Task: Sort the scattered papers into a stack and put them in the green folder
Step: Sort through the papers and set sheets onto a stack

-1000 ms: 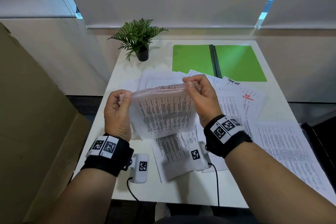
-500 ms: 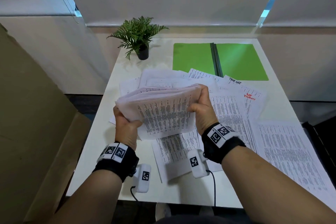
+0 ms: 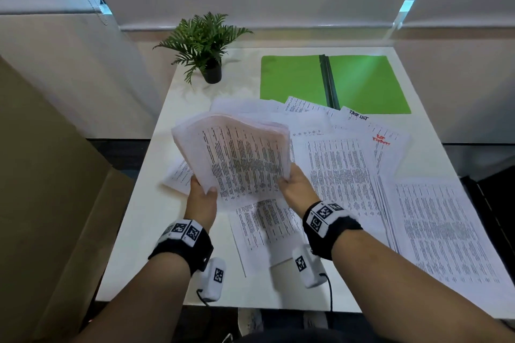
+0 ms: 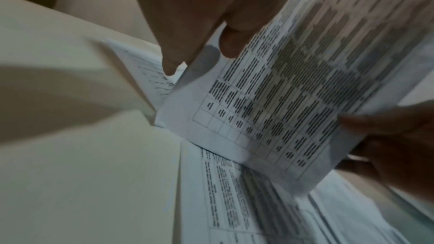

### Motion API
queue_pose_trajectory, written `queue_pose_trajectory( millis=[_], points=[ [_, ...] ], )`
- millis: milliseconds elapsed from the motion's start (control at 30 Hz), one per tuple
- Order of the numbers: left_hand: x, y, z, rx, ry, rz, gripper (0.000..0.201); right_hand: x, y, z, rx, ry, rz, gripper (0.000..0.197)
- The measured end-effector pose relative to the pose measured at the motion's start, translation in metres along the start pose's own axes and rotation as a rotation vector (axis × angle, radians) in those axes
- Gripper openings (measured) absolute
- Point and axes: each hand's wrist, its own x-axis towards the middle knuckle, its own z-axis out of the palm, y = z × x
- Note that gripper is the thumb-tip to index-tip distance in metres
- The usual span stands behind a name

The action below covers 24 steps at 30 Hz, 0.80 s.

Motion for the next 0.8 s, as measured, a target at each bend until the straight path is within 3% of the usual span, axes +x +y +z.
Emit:
queue_pose_trajectory(
  millis=[133,233,333,433,500,567,633,800],
  points=[
    [-0.005,0.020,0.012,0.012,0.109,0.087,0.046,-0.006,-0.007,-0.021,0.103,0.111,-0.049,0.015],
    [-0.016,0.033,0.040,0.057,0.074,0.108,0.040,-0.012,0.005,-0.047,0.066,0.144,-0.018,0.021],
    [-0.030,0.022,0.087,0.238,-0.045,0.062,0.041,-0.026,0.044,-0.080,-0.098,0.313,0.124,0.021],
    [-0.055,0.015,0.143,0.415,-0.253,0.130,0.037,-0.053,0.083,-0.132,-0.206,0.499,0.226,0.019],
    [-0.075,0.014,0.182,0.432,-0.407,0.153,0.035,-0.074,0.108,-0.171,-0.257,0.592,0.276,0.019],
    [-0.096,0.014,0.221,0.444,-0.529,0.151,0.035,-0.095,0.131,-0.206,-0.209,0.664,0.349,0.031],
    [-0.115,0.012,0.257,0.483,-0.616,0.141,0.036,-0.114,0.153,-0.237,-0.196,0.716,0.388,0.048],
    [-0.144,-0.004,0.319,0.686,-0.711,0.166,0.030,-0.140,0.202,-0.285,-0.270,0.741,0.405,0.054]
  ],
)
